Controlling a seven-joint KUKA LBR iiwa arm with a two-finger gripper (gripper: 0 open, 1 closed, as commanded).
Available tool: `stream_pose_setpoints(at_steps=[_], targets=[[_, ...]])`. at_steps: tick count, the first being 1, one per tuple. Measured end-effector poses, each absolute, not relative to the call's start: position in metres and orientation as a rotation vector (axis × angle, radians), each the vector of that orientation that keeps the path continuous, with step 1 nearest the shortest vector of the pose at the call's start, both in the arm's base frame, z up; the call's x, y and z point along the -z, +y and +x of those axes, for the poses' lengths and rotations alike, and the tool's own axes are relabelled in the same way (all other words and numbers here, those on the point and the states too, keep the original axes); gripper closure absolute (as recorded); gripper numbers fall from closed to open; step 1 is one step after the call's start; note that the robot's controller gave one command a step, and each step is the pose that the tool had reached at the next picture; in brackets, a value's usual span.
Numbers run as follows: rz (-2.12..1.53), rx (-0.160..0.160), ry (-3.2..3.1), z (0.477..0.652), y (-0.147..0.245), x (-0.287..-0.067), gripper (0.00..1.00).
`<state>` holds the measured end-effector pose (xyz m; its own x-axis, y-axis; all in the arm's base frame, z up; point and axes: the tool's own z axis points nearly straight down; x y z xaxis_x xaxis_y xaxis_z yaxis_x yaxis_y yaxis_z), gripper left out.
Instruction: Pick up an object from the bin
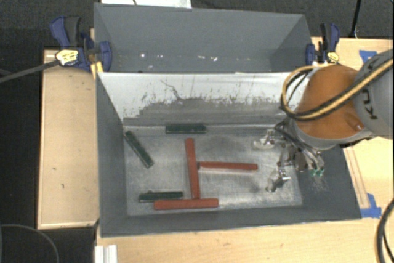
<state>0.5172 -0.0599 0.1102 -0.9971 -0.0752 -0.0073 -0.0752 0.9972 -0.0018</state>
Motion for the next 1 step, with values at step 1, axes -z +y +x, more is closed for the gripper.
stream_pose_setpoints(at_steps=[1], targets=[[-0.025,-0.003,3.147,0.5295,-0.0322,-0.1012,0.0]])
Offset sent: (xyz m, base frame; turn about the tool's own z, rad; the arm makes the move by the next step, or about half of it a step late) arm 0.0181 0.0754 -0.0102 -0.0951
